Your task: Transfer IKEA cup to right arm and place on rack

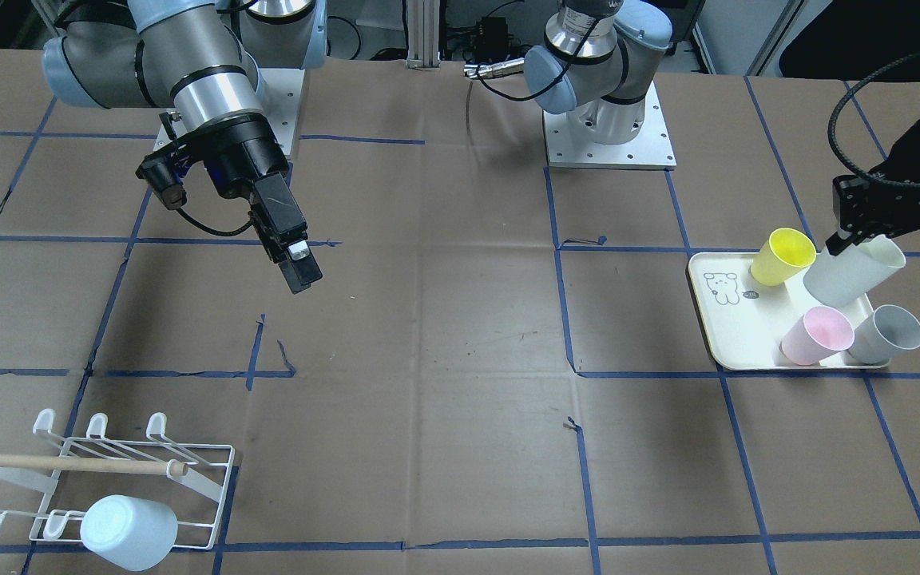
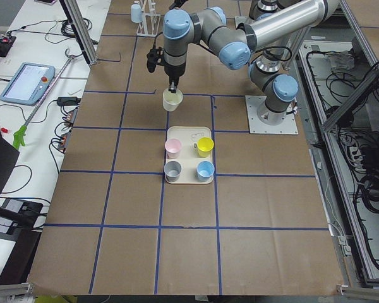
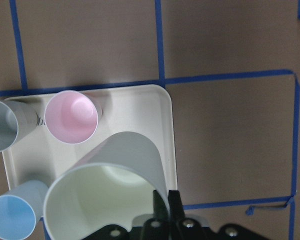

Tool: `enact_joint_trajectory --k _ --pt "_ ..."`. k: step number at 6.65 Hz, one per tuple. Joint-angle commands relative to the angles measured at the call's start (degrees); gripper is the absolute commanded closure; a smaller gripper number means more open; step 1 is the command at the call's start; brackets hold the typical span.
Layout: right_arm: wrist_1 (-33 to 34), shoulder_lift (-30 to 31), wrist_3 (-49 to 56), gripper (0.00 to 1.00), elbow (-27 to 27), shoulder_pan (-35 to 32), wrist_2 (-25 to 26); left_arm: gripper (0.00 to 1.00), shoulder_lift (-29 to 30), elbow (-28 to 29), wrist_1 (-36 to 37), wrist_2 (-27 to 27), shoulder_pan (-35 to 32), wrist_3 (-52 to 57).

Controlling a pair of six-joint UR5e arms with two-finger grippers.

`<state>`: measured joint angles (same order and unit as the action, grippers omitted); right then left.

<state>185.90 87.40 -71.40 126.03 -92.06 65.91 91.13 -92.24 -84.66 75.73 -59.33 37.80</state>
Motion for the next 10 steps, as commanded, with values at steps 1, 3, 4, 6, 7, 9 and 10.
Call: enact_joint_trajectory --k 1,3,4,6,7,9,10 --pt "-0.72 0.05 0.12 0.0 -0.09 0.04 0.62 1.0 1.42 -1.0 10.75 -20.62 -0.18 2.01" --pt "-0.72 -0.04 0.03 0.0 -0.09 0.04 0.8 1.0 2.91 -4.42 20.44 -38.13 -1.31 4.55" --pt "-0.72 -0.13 0.12 0.0 -0.09 0.04 0.71 1.0 4.66 -6.36 30.76 -42.55 -4.36 4.73" --pt "-0.63 -0.13 0.03 0.0 0.0 0.39 0.71 1.0 9.14 -9.79 47.75 -50.11 -8.42 5.09" --pt "-0.37 -0.13 0.29 0.0 0.0 0.48 0.8 0.99 11.16 -11.72 55.31 -54.07 -9.57 5.17" --pt "-0.46 -0.22 -0.31 0.0 0.18 0.39 0.62 0.98 16.07 -16.72 71.57 -59.45 -10.98 4.91" --pt "-0.54 -0.22 -0.41 0.0 0.18 0.39 0.27 0.97 18.27 -18.49 78.0 -60.43 -12.47 4.65"
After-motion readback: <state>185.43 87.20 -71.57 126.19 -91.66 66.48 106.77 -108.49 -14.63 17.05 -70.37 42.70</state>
